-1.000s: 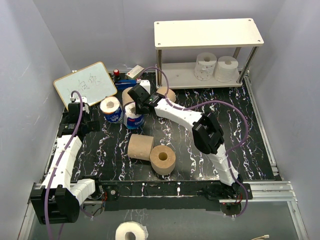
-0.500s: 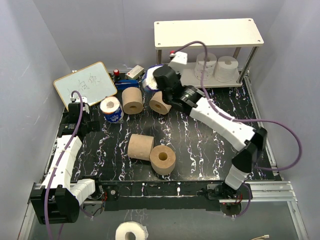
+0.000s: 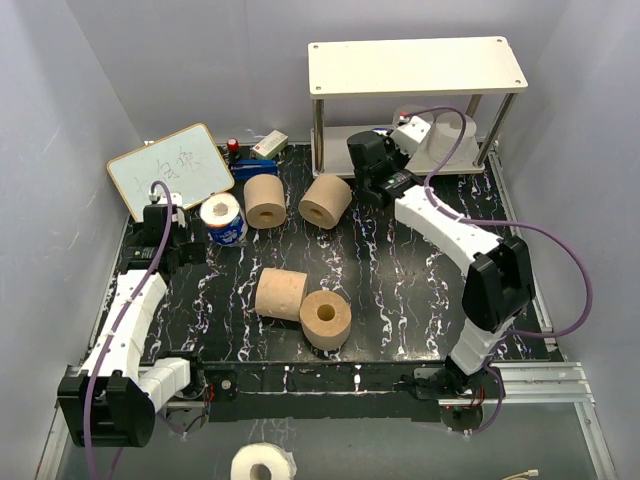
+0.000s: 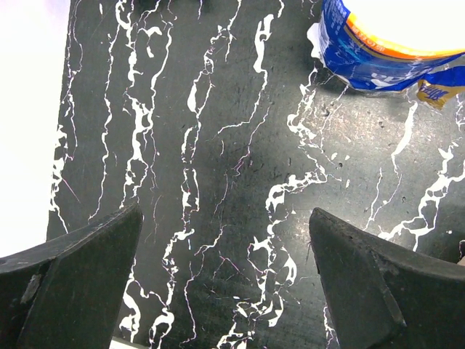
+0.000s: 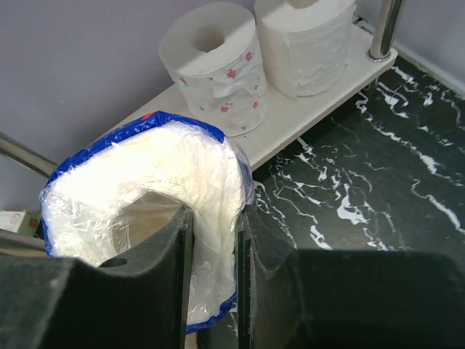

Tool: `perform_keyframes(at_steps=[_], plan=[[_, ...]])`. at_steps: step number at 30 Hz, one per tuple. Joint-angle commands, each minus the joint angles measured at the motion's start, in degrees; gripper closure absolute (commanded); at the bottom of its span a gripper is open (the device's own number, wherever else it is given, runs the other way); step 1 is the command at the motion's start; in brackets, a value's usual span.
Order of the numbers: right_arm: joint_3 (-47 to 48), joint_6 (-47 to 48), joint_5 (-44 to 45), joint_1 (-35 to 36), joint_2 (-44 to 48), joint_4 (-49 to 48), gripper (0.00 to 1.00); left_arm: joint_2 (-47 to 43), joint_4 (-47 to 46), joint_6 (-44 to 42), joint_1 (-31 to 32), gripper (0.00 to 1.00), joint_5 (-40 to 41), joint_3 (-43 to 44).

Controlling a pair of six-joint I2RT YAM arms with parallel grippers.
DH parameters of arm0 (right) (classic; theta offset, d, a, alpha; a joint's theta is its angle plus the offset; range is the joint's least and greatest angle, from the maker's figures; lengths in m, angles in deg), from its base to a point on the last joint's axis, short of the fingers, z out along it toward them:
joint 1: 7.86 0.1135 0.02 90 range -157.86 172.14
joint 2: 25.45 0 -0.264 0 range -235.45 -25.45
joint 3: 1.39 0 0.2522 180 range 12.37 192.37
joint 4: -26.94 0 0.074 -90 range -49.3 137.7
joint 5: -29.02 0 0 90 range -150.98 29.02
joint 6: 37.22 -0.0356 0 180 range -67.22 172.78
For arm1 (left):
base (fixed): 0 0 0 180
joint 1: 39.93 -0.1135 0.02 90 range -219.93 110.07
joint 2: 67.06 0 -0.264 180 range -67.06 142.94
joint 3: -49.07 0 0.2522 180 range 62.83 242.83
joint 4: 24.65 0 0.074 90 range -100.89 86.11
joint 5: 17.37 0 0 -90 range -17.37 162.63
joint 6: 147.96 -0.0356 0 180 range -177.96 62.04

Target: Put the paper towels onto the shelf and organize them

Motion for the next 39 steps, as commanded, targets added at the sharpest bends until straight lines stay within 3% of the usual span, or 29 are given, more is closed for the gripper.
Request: perform_keyframes(at_steps=[1,6,9,19,39], plan=[[2.94,-15.76,2.01,-0.91,-1.09,-4.01,1.00,0.11,0.44,-0.49,1.29,0.02,1.88,0.69],[3.93,-24.95,-4.53,-3.45,-6.82,-5.19,1.00,0.38,0.31,-0.45,2.80,0.02,2.80,0.65],[6.90,-26.89,-4.01,-3.72,-10.76,-4.51,1.00,0.62,0.29,-0.47,3.91,0.02,3.40,0.67],[18.76,-23.19,-2.21,-5.83,-20.12,-4.31,1.00,1.37,0.34,-0.22,6.59,0.02,4.24,0.73],[21.01,-20.60,-5.15,-12.19,-23.13,-1.78,0.69,2.37,0.55,-0.11,7.18,0.02,3.99,0.86]])
